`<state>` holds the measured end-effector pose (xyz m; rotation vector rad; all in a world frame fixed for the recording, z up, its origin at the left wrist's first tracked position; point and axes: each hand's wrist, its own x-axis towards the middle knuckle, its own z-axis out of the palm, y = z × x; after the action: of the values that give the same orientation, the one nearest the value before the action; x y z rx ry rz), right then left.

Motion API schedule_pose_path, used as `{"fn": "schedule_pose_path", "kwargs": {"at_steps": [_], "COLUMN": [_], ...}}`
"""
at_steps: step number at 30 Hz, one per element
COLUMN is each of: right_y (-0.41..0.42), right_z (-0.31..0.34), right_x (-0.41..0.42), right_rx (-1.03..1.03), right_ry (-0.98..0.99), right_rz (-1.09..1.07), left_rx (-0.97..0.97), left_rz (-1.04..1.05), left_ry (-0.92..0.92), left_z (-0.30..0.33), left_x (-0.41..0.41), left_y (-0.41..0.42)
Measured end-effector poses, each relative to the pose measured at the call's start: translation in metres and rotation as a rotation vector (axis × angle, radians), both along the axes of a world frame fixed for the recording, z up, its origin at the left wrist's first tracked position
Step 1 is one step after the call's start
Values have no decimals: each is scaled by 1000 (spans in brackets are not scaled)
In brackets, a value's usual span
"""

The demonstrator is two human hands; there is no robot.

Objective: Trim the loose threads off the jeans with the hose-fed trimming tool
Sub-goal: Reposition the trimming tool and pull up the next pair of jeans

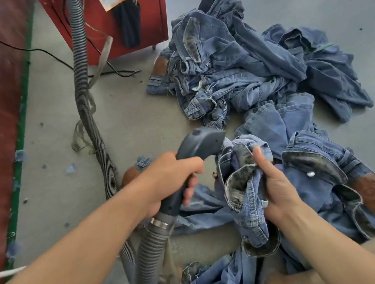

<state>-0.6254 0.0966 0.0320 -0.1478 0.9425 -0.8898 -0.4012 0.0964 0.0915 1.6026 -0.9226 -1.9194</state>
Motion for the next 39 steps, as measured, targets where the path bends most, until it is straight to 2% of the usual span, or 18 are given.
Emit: {"fn": "schedule_pose_path", "kwargs": {"at_steps": [5, 8, 10, 12, 14, 15, 18, 19, 21, 23, 25, 27, 29, 31, 33, 36, 37, 39], "right_y": [-5, -13, -18, -19, -15, -13, -9, -8, -5, -1, 1, -2, -6, -7, -7, -11, -12, -14], "right_z": [8, 12, 15, 14, 10, 9, 0, 2, 6, 11, 12, 11, 5, 5, 7, 12, 16, 19], "right_x": [-7, -13, -21, -32, -39, -40, -38, -34, -28, -25, -23, -23, -30, -36, -39, -34, -32, -30], "right_rx": [4, -14, 28, -17, -226, -344, -671, -690, -603, -381, -304, -320, -291, -313, -319, -219, -197, -184], "right_ry": [175, 420, 687, 1107, 1516, 1626, 1671, 1699, 1734, 1780, 1855, 1752, 1464, 1290, 1129, 664, 546, 444], "right_rz": [52, 193, 324, 490, 667, 728, 792, 826, 947, 1078, 1293, 1421, 1334, 1218, 969, 463, 343, 211], "left_rx": [25, 6, -5, -4, 2, 7, 19, 23, 33, 37, 32, 29, 37, 63, 97, 118, 120, 117], "left_rz": [-19, -92, -129, -143, -146, -145, -161, -170, -184, -198, -214, -225, -232, -230, -256, -327, -343, -359], "left_ry": [18, 4, -15, -51, -85, -101, -142, -147, -147, -148, -146, -145, -147, -134, -90, -11, 7, 48], "left_z": [12, 17, 19, 17, 13, 11, 5, 3, 2, 1, 0, -1, 0, 0, 3, 7, 9, 12], "left_x": [31, 36, 37, 37, 34, 32, 26, 24, 21, 20, 18, 17, 16, 17, 21, 28, 29, 31], "left_y": [-5, -2, 0, 1, 1, 1, 3, 3, 3, 4, 5, 6, 7, 8, 8, 8, 8, 8]}}
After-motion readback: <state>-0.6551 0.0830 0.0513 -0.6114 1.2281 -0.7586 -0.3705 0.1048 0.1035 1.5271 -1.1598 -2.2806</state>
